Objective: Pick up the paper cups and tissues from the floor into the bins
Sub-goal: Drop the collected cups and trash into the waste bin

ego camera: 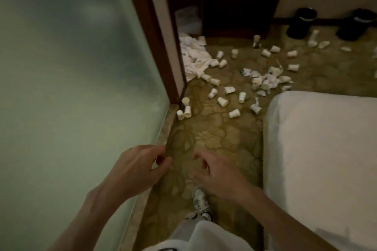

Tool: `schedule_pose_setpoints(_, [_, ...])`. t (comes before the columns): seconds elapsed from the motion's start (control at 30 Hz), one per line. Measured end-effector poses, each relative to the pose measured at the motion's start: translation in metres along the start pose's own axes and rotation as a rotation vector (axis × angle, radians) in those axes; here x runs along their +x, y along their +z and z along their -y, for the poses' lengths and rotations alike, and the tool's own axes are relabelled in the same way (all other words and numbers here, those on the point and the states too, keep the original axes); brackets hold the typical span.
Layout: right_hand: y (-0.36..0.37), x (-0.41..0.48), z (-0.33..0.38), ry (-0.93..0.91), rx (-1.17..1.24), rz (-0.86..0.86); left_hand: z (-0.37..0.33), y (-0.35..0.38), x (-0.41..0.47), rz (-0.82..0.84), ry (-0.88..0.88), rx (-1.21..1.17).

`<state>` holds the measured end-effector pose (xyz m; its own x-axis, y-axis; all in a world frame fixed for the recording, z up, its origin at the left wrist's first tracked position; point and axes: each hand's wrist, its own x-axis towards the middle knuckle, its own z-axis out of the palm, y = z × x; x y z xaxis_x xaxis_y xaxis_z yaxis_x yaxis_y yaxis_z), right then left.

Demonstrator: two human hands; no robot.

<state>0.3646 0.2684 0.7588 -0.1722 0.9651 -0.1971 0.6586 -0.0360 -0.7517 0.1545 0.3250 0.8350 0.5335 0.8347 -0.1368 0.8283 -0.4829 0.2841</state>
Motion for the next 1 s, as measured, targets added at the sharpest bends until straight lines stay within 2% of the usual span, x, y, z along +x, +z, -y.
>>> schedule_pose_setpoints(0.2, [-0.065,0.070,-0.052,0.190,0.047,-0.130,0.002,0.015,0.146,0.072,0.113,-0.181])
schedule_pose_setpoints(0.43, [-0.128,0.156,-0.125,0.370,0.149,-0.152,-0.009,0.052,0.300,0.277,0.146,-0.313])
schedule_pose_setpoints(0.67, [-0.206,0.253,-0.217,0.488,0.253,-0.080,-0.028,0.080,0.458,0.280,0.024,-0.361])
schedule_pose_setpoints(0.77, [-0.241,0.296,-0.256,0.562,0.284,-0.023,-0.039,0.093,0.520,0.346,-0.038,-0.385])
schedule_pose_setpoints(1.0, [-0.293,0.383,-0.341,0.705,0.164,0.180,-0.042,0.149,0.634,0.462,-0.190,-0.489])
